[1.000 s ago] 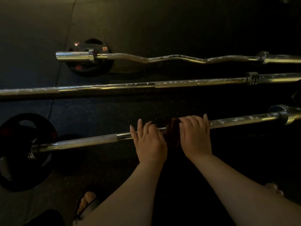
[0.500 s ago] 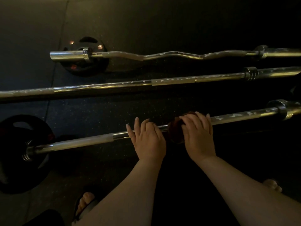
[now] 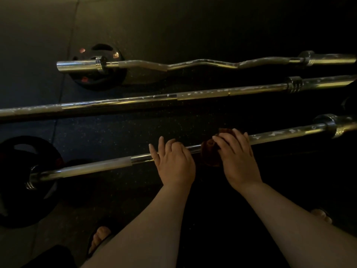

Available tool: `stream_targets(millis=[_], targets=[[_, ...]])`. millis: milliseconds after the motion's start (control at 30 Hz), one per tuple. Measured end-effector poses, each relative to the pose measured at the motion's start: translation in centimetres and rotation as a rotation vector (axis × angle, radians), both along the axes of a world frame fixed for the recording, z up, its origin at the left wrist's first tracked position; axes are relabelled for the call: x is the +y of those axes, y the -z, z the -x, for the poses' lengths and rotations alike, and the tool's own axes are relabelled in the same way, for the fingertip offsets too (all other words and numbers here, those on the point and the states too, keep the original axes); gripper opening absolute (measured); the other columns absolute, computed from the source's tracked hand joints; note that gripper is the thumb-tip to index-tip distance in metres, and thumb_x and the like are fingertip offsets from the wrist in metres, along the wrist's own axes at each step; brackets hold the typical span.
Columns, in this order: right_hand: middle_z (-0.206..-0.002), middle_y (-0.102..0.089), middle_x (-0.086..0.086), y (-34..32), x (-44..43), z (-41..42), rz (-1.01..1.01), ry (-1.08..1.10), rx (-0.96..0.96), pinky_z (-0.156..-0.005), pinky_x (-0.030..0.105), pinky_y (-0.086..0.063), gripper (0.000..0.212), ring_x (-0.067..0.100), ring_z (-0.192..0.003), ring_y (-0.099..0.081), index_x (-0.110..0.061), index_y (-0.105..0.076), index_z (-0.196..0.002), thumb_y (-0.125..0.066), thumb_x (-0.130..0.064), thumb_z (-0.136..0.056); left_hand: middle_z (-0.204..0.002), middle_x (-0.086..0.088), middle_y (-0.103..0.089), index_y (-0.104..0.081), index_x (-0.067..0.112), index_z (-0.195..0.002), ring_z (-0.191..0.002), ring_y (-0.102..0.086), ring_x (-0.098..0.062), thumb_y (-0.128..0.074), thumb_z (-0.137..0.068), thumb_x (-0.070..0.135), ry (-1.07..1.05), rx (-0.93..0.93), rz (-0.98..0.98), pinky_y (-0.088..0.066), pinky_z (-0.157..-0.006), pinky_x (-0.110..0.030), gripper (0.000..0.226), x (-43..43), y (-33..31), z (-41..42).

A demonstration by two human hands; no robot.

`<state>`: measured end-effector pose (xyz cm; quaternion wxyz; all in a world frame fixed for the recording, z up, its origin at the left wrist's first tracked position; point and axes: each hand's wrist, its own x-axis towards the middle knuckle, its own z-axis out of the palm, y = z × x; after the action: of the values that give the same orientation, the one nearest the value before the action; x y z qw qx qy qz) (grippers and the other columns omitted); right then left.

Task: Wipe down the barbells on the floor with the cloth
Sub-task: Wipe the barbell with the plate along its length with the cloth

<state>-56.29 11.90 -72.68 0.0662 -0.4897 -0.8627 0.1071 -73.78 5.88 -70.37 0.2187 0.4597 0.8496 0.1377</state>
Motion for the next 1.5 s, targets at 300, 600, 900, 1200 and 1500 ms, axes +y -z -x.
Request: stream_targets(millis=[300,600,900,1200,1500], targets=[[-0.141,-0.054,0.002,-0.6,-0.4,2.3,0.016,-0.071,-0.055,-0.126,0.050,-0.002,0.041,0.035,-0.146,-0.032,-0.022,-0.052,-0.141,-0.051,-0.025,-0.100,-0.156,0.000,-0.040,-0.058,0.021,-0.120,-0.155,0.001,-0.020,-0.025,-0.107,0.033,0.072,-0.002,0.020,0.017,-0.122,-0.048,0.038,0.2,-0.2,-0.9],[-0.150,-0.040,0.005,-0.8,-2.4,4.7,0.110,-0.019,-0.065,-0.123,0.054,0.006,0.056,0.038,-0.152,-0.015,-0.022,-0.043,-0.145,-0.054,-0.044,-0.095,-0.158,0.001,-0.039,-0.057,0.022,-0.129,-0.155,0.000,-0.019,-0.017,-0.104,0.037,0.087,0.031,-0.001,0.017,-0.122,-0.046,0.050,0.5,0.1,-1.8],[-0.140,-0.053,0.003,-1.3,-0.6,3.1,0.084,0.290,0.037,-0.126,0.054,0.000,0.042,0.033,-0.148,-0.025,-0.019,-0.057,-0.133,-0.030,-0.031,-0.103,-0.155,0.003,-0.041,-0.058,0.023,-0.125,-0.155,0.000,-0.019,-0.023,-0.106,0.036,0.107,0.030,0.002,0.021,-0.120,-0.045,0.042,0.6,0.3,-1.7],[-0.126,-0.060,-0.004,-1.7,2.0,1.0,0.017,0.139,-0.079,-0.125,0.049,-0.016,0.032,0.021,-0.130,-0.047,-0.024,-0.059,-0.127,-0.043,-0.028,-0.100,-0.158,0.003,-0.037,-0.055,0.025,-0.126,-0.155,0.006,-0.019,-0.020,-0.106,0.036,0.108,0.016,0.011,0.019,-0.122,-0.048,0.042,0.6,0.1,-2.3],[-0.141,-0.055,0.001,-1.9,-0.1,2.3,0.120,0.094,-0.022,-0.126,0.053,-0.006,0.043,0.034,-0.147,-0.027,-0.022,-0.055,-0.135,-0.031,-0.029,-0.101,-0.158,0.001,-0.037,-0.055,0.022,-0.130,-0.155,0.005,-0.021,-0.020,-0.106,0.037,0.105,0.066,0.035,0.019,-0.121,-0.050,0.044,1.5,0.3,-3.6]])
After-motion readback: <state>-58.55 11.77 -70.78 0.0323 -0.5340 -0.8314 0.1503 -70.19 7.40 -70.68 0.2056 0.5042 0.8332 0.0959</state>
